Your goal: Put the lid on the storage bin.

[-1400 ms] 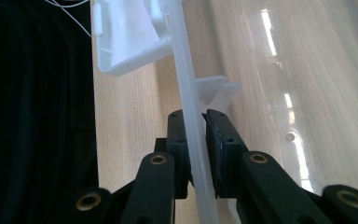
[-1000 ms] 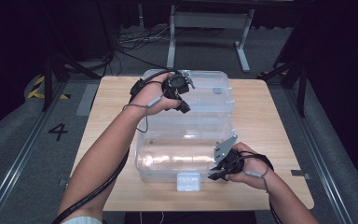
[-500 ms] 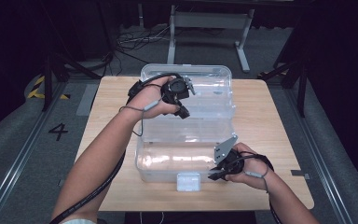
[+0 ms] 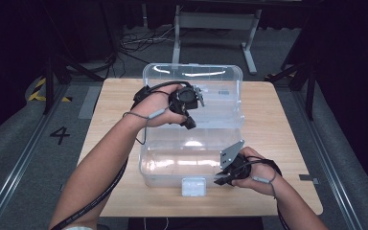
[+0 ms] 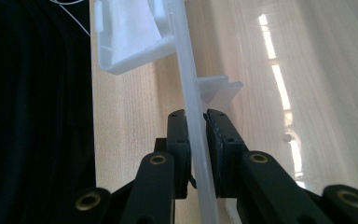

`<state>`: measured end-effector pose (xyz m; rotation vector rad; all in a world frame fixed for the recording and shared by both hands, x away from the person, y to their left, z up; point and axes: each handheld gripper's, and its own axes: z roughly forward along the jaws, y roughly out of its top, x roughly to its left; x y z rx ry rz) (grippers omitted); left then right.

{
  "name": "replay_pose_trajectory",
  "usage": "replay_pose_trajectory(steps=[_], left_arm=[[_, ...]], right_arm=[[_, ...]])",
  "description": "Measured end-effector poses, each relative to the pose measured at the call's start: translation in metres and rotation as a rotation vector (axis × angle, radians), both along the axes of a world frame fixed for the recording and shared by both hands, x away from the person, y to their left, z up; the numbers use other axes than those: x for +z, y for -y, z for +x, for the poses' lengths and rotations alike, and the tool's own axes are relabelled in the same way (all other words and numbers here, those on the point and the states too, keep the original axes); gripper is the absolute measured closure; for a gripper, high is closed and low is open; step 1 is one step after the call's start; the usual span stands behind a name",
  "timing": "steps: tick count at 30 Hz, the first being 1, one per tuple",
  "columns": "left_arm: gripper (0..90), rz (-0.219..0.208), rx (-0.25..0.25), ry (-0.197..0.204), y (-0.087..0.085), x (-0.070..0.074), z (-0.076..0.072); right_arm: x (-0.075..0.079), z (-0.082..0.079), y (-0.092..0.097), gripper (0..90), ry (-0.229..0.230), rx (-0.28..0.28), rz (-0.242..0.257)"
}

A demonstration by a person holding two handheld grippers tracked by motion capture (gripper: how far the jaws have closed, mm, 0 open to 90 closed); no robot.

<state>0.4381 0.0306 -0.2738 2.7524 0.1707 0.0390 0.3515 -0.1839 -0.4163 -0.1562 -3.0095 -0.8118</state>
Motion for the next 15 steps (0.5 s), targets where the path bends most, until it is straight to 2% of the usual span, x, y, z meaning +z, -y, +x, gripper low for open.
replay_pose_trajectory(steps=[15], left_arm=[[87.9, 0.019, -0.018, -0.033, 0.0036, -0.0021, -0.0094]], right_arm=[[0.0006, -0.0025, -0.0009, 79.5, 0.015, -0.001, -0.009]])
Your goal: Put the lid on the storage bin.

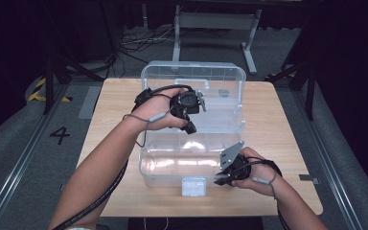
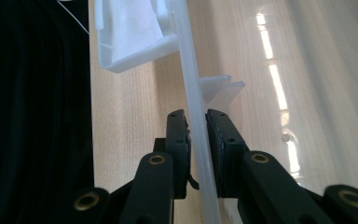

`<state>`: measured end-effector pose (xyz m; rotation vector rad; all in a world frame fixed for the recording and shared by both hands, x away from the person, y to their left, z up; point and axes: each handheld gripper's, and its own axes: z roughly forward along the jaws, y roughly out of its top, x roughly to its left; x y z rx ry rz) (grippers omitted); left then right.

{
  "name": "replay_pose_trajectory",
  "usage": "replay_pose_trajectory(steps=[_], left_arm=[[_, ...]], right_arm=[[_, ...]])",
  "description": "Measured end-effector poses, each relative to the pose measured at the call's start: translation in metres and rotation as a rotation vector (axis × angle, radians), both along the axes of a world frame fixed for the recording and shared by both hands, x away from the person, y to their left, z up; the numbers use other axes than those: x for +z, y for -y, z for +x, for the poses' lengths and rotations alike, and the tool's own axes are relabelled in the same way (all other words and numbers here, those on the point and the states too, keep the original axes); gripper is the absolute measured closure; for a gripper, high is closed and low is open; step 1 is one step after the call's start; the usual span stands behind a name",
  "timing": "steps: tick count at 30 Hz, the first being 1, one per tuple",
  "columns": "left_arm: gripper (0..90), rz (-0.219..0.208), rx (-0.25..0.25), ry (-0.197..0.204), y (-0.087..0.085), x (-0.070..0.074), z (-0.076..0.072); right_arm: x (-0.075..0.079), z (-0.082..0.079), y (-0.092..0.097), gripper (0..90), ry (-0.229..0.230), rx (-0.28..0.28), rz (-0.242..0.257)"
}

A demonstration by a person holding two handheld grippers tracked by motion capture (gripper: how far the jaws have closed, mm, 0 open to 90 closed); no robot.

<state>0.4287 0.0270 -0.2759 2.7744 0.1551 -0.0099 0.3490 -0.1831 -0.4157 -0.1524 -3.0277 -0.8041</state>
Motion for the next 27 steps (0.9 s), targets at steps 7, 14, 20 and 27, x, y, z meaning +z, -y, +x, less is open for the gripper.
replay_pose_trajectory(steps=[7, 14, 20, 27], left_arm=[[87.8, 0.006, -0.021, -0.014, 0.001, -0.002, -0.003], [87.8, 0.018, -0.028, -0.016, 0.004, -0.004, -0.009], [87.8, 0.023, -0.039, -0.021, 0.006, -0.005, -0.012], [87.7, 0.034, -0.044, -0.026, 0.007, -0.006, -0.014]], right_arm=[[0.001, -0.001, 0.0, 79.0, 0.007, 0.002, -0.005], [0.002, -0.002, 0.0, 78.9, 0.015, 0.0, -0.01], [0.002, -0.002, 0.0, 78.5, 0.017, 0.002, -0.003], [0.002, -0.003, 0.0, 78.7, 0.03, 0.0, -0.008]])
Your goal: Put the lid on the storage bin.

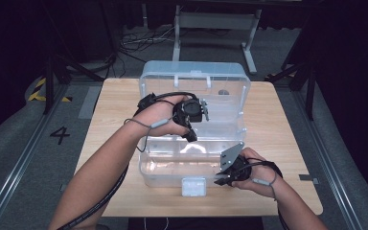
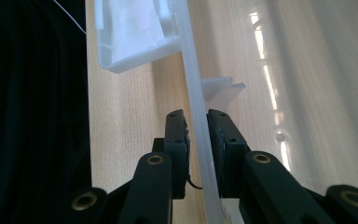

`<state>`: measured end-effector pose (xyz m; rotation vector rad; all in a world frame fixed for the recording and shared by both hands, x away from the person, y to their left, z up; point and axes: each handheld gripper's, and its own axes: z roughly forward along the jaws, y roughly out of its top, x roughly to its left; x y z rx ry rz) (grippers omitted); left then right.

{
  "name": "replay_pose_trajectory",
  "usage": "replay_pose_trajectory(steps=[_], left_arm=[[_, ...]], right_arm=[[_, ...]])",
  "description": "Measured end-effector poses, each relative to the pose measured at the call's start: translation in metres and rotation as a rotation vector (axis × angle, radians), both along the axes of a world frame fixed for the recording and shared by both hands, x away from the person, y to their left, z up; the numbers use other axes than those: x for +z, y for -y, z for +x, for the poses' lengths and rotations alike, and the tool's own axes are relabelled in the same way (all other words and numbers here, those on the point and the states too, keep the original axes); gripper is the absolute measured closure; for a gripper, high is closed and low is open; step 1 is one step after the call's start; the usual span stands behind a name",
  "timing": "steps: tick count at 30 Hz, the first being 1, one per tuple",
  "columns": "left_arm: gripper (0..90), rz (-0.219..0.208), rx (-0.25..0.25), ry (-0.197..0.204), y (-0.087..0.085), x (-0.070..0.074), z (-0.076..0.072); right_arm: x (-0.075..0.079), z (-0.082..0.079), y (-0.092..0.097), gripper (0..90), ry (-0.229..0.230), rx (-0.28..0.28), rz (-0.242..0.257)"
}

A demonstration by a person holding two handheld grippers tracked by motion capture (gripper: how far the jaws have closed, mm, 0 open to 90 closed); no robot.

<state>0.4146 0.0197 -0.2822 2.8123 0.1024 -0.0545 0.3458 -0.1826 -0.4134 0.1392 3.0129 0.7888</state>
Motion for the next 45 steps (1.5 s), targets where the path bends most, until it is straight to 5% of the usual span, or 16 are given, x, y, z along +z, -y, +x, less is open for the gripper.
replay_pose_trajectory(steps=[26, 45], left_arm=[[87.4, 0.02, -0.025, -0.023, 0.004, -0.004, -0.004], [88.0, 0.043, -0.031, -0.005, 0.007, -0.004, -0.008]], right_arm=[[0.004, -0.003, 0.001, 79.3, 0.02, -0.02, 0.016], [0.038, -0.014, 0.013, 88.4, 0.088, -0.053, 0.119]])
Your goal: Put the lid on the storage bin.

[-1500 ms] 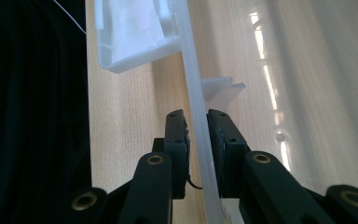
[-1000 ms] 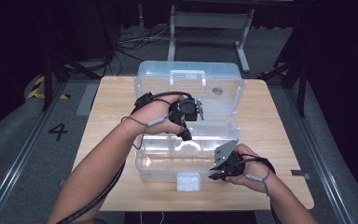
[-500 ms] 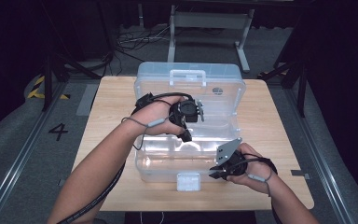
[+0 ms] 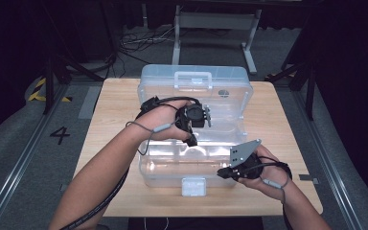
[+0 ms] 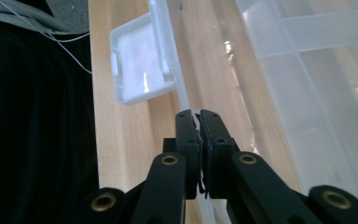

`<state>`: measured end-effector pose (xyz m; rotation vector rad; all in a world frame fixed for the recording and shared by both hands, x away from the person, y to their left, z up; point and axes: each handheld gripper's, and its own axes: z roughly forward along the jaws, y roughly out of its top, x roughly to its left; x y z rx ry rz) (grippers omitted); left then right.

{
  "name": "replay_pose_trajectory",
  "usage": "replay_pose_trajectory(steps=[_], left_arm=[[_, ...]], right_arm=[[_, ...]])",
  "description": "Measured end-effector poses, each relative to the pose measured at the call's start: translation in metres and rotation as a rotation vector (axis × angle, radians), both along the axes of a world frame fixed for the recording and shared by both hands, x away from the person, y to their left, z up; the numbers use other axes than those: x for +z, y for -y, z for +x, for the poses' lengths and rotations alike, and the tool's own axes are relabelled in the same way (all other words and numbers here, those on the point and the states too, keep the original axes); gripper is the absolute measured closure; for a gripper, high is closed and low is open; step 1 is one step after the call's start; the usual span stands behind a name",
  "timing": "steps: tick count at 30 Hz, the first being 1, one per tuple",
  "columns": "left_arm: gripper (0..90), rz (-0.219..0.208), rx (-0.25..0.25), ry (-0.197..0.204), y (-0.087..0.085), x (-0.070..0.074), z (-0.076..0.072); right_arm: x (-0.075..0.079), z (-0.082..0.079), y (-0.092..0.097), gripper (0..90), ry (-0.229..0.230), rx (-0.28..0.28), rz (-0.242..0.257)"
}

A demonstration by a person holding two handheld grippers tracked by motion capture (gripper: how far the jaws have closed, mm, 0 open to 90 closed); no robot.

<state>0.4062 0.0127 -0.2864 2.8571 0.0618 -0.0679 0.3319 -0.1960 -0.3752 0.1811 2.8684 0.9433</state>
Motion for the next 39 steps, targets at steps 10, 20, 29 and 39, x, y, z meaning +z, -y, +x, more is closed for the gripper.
replay_pose_trajectory(steps=[10, 20, 29, 39], left_arm=[[88.2, -0.003, 0.004, 0.004, -0.001, -0.001, -0.001], [88.4, -0.001, 0.004, 0.01, -0.001, -0.002, -0.004], [88.4, -0.003, 0.003, 0.017, -0.001, -0.003, -0.006], [88.7, 0.004, 0.012, 0.027, 0.0, -0.004, -0.011]], right_arm=[[0.017, -0.005, 0.01, 90.0, 0.021, -0.019, 0.107], [0.03, -0.005, 0.023, 90.0, 0.037, -0.084, 0.226], [0.039, -0.002, 0.038, 90.0, 0.061, -0.167, 0.338], [0.042, 0.008, 0.058, 90.0, 0.08, -0.313, 0.458]])
